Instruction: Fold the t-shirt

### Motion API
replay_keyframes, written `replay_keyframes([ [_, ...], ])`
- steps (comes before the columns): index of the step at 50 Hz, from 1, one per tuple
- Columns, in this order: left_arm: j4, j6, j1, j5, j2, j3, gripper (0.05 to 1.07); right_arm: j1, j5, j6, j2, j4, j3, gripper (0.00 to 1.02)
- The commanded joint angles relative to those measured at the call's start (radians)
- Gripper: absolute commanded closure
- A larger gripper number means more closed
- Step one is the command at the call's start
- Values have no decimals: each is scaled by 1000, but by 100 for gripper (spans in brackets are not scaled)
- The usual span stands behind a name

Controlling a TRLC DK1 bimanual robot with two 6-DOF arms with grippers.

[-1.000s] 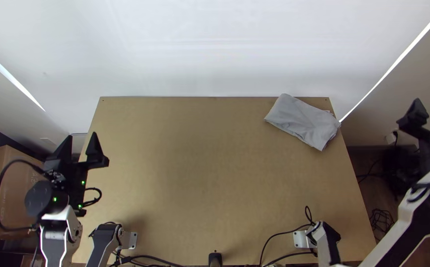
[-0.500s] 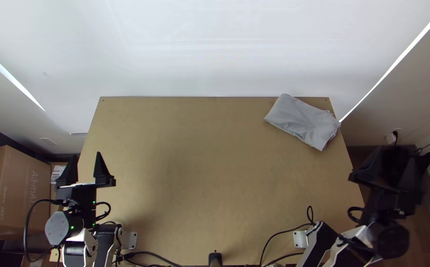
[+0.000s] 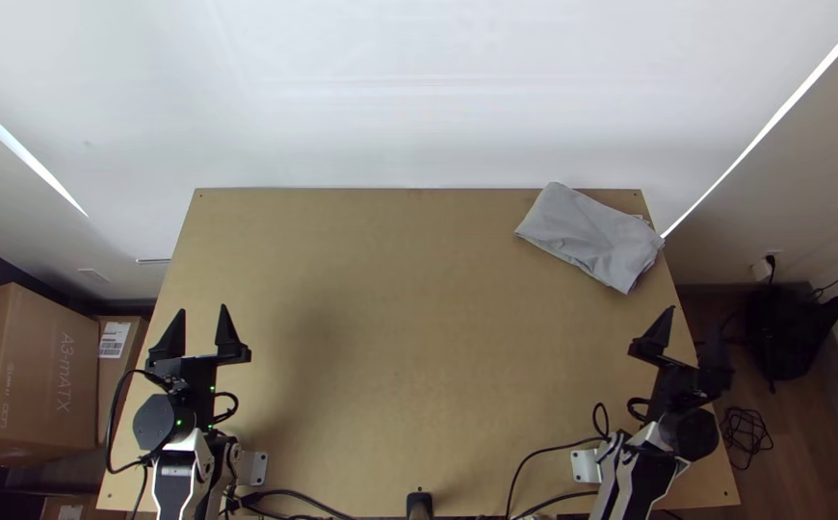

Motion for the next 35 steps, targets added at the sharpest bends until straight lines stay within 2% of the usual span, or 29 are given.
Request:
replay_keyframes([
  [1, 12, 7, -5, -17, -12, -41, 9, 116, 113, -60, -6, -41, -21, 4],
  [4, -6, 6, -6, -17, -12, -56, 9, 170, 179, -60, -5, -67, -21, 4],
  [7, -27, 0, -6, -17, -13, -67, 9, 153, 240, -90, -3, -111, -21, 4],
  [9, -40, -5, -6, -17, -12, -75, 9, 96, 240, -115, -5, -160, -21, 4],
  [12, -61, -5, -6, -17, -13, -95, 9, 30, 223, -103, -6, -215, -21, 4],
  [17, -73, -23, 2, -16, -12, -92, 9, 19, 218, -112, -5, -278, -16, 4],
  [21, -83, -23, -2, -14, -10, -89, 9, -2, 211, -106, -2, -281, -16, 4],
  [35, -80, -22, 0, -4, -12, -90, 9, 22, 203, -104, -2, -281, -16, 4],
])
